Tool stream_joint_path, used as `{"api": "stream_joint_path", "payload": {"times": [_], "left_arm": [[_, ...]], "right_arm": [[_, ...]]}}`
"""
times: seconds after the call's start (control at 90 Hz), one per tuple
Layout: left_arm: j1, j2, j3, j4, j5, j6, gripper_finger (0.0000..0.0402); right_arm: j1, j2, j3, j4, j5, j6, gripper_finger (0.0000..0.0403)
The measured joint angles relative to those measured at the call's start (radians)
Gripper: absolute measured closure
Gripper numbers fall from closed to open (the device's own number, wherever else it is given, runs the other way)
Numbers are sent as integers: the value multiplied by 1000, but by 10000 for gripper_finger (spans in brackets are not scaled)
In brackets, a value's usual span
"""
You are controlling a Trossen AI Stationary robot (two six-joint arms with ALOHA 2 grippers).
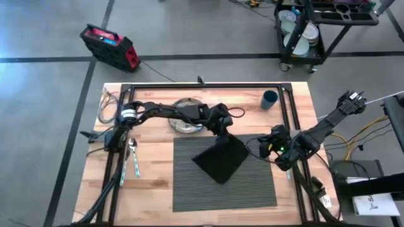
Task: Set table place
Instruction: Fold the black napkin
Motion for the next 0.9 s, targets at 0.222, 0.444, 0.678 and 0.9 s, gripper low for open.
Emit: {"api": "stream_joint_path", "payload": {"times": [0.222,0.444,0.678,0.9], "left_arm": [[-2,75,121,-7,52,-31,401],[-7,137,215,-37,77,-48,402],[-26,164,219,-26,96,-56,401],[-33,169,197,31,109,-57,402]], "right_arm": [[0,0,0,-3,-22,0,340],[0,-1,0,-5,-30,-4,350],[0,-1,-2,-9,-31,-3,339],[0,-1,-7,-9,-30,-2,327]]}}
